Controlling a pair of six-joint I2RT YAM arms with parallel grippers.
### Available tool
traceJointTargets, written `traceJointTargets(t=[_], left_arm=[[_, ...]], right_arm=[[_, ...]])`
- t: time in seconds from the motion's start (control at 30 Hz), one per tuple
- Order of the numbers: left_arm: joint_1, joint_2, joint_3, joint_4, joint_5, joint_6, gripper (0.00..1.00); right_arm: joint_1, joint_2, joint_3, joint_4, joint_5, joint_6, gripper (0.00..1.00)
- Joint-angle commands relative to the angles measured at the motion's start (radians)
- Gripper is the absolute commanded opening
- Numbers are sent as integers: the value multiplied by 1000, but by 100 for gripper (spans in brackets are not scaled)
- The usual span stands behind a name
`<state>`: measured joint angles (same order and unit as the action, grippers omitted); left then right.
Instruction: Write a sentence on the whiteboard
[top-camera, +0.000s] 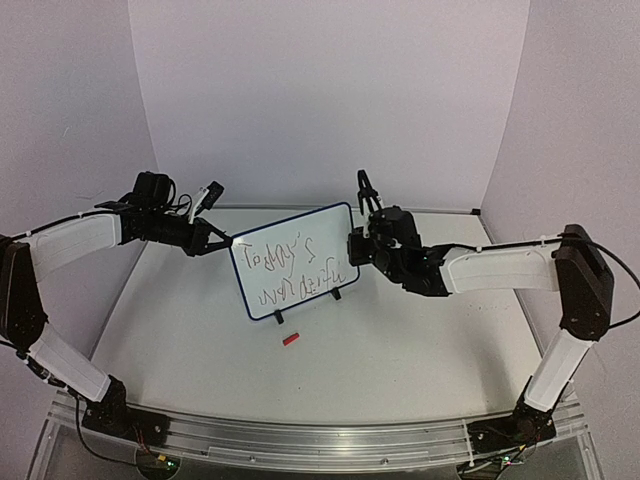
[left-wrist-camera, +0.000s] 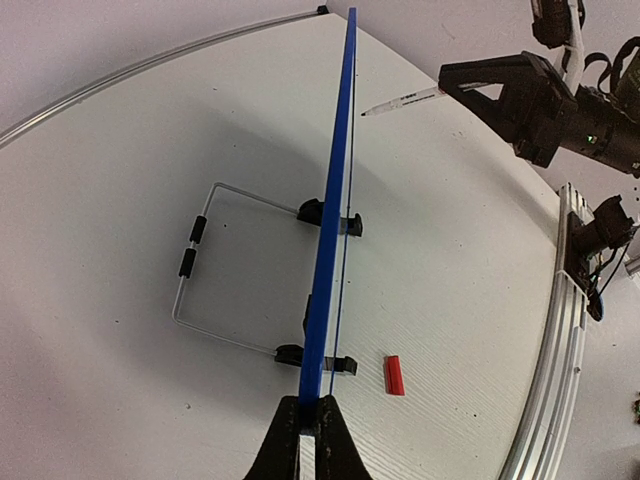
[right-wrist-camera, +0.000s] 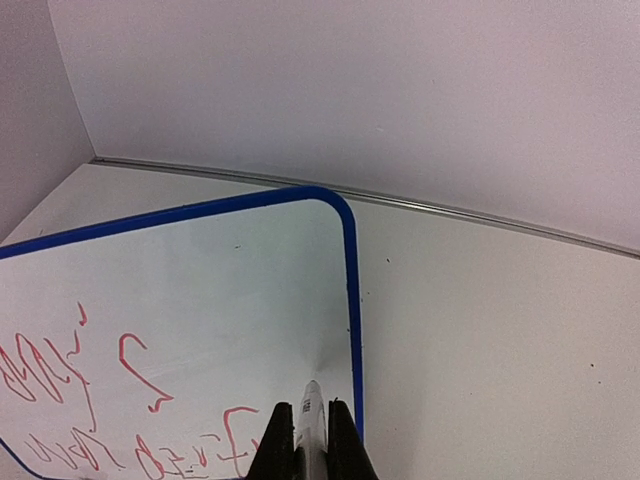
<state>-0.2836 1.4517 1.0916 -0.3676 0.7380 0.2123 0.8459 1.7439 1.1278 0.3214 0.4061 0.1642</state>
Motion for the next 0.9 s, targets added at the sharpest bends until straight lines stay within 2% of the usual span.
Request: traceJointTargets(t=[0.0,0.33,0.87], left_arm=[[-6,-15,29,-11,-8,19,0],[-5,-8,30,-13,-9,22,0],[-5,-3,31,-11,-8,21,0]], right_arm=[[-3,31,40,16,-36,4,0],[-6,85,66,-7,-39,3,0],[-7,138,-3,-38,-41,57,0]])
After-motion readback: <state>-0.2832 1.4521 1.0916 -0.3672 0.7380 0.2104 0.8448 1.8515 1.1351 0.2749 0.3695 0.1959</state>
